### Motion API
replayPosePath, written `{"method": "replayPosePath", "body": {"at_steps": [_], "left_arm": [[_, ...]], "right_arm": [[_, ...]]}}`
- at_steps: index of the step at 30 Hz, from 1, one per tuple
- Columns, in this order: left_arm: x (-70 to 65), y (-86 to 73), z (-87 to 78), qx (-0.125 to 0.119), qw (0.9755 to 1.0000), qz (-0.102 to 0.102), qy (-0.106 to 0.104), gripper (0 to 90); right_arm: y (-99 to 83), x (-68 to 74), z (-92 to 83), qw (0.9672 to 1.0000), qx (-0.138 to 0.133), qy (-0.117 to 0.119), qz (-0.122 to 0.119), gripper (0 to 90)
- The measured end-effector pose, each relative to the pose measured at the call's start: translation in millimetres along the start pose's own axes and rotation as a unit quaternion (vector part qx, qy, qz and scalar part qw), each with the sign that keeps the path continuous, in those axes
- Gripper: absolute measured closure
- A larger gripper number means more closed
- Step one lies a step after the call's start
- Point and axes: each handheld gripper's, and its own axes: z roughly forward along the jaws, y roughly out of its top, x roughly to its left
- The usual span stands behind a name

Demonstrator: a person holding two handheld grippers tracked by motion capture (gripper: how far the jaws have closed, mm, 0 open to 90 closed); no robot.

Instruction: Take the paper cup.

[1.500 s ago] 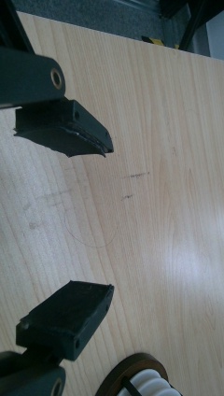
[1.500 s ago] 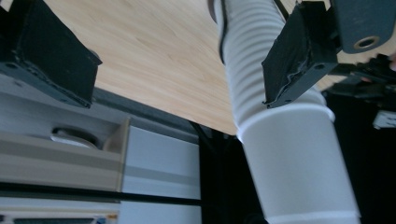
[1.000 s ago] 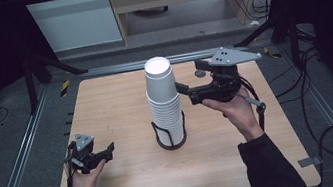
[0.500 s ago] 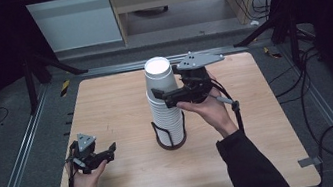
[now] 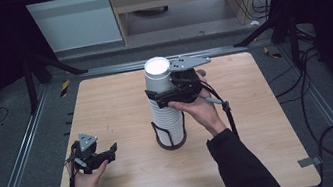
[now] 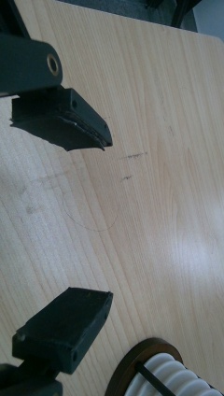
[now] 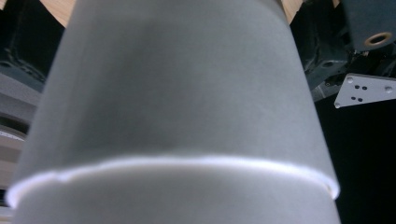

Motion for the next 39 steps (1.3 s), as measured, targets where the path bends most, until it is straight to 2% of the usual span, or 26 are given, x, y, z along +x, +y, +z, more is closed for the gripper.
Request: {"method": "replayPosePath", "body": {"at_steps": [4, 15, 17, 23, 39], "left_arm": [[0.7, 0.0, -0.3, 0.000, 1.0000, -0.001, 0.000, 20.4], [1.7, -0.1, -0.3, 0.000, 1.0000, -0.003, -0.002, 20.8], [1.6, -0.1, -0.4, 0.000, 1.0000, -0.003, -0.003, 20.8], [1.5, 0.0, -0.8, 0.000, 1.0000, -0.004, -0.005, 20.9], [2.1, 0.4, -1.7, -0.001, 1.0000, -0.007, -0.007, 21.0]], "right_arm": [[-0.1, 3.3, -0.6, 0.9999, -0.002, -0.002, -0.014, 12.4], [2.8, 2.9, -1.2, 0.9998, -0.002, 0.001, -0.021, 13.8], [6.3, 3.6, -4.1, 0.9995, -0.017, -0.001, -0.027, 13.9], [20.2, 3.5, -8.5, 0.9994, -0.010, -0.007, -0.031, 14.8], [53.6, 3.7, -24.5, 0.9979, -0.037, -0.015, -0.052, 15.2]]}}
